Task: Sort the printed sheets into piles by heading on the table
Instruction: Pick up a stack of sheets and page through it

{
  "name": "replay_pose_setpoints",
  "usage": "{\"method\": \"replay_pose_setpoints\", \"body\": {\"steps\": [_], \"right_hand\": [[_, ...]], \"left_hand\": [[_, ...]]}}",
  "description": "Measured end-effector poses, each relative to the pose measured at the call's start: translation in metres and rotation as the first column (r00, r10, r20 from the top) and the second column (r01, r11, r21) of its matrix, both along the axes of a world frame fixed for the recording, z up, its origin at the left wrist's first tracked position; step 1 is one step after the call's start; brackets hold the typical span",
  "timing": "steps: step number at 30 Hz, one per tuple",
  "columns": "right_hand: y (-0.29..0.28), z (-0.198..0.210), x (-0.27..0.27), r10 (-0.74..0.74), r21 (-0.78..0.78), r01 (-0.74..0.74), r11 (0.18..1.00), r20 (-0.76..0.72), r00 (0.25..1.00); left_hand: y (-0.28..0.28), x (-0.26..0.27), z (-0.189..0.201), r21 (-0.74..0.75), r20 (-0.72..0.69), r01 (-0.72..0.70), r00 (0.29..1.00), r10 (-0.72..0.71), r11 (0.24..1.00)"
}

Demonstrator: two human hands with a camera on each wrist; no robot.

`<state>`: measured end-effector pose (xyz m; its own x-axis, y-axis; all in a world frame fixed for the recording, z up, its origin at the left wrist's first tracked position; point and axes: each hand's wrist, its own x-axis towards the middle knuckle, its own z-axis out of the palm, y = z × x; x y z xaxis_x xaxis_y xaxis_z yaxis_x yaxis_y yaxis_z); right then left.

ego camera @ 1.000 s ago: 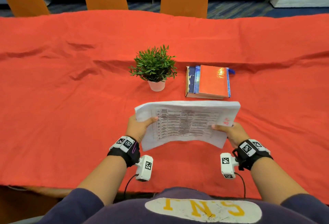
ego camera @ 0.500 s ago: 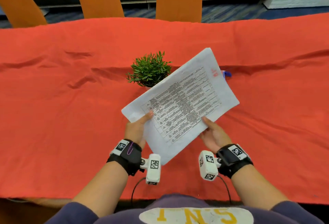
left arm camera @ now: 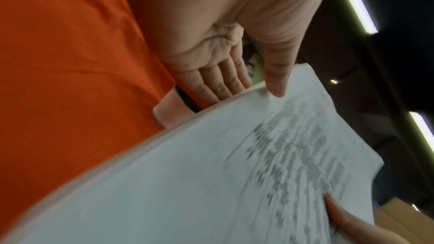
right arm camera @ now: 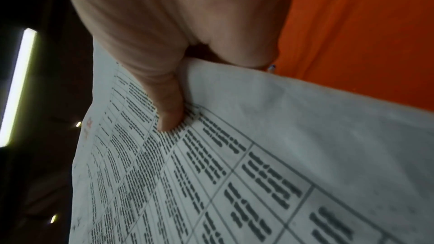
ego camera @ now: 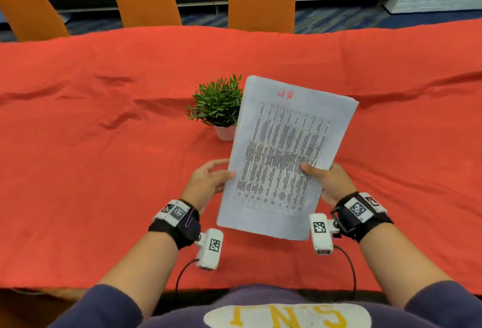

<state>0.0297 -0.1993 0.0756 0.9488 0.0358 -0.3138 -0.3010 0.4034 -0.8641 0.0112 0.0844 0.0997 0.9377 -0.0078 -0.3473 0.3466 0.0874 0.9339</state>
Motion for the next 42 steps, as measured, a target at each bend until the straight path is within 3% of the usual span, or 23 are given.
{"method": "replay_pose_setpoints", "body": {"steps": [2, 6, 11, 19, 34, 38, 42], "right_hand": [[0.005, -0.002, -0.002, 0.051, -0.079, -0.047, 0.996, 0.050, 0.997], [0.013, -0.007, -0.008, 0.059, -0.266, -0.026, 0.964, 0.117, 0.991], [0.013, -0.018, -0.023, 0.045, -0.316, -0.002, 0.949, 0.130, 0.990], [0.018, -0.038, -0.033, 0.038, -0.326, -0.013, 0.945, 0.070, 0.997], [0.009, -0.049, -0.010, -0.063, -0.391, 0.088, 0.916, 0.075, 0.995], [-0.002, -0.042, 0.006, -0.028, -0.450, 0.050, 0.892, 0.056, 0.998], [-0.014, -0.045, 0.017, -0.002, -0.469, -0.035, 0.883, -0.079, 0.997]], "left_hand": [[-0.013, 0.008, 0.007, 0.072, 0.080, 0.014, 0.997, -0.020, 0.997], [-0.034, 0.012, 0.004, 0.133, 0.237, -0.134, 0.966, 0.099, 0.982], [-0.047, -0.010, -0.017, 0.140, 0.301, -0.256, 0.931, 0.206, 0.956], [-0.053, -0.026, -0.043, 0.100, 0.246, -0.247, 0.945, 0.216, 0.964], [-0.046, -0.003, -0.061, 0.336, 0.291, -0.237, 0.946, 0.139, 0.911], [-0.039, 0.024, -0.056, 0.357, 0.214, -0.226, 0.964, 0.156, 0.906], [-0.033, 0.044, -0.059, 0.376, 0.016, -0.106, 0.994, 0.108, 0.921]]}}
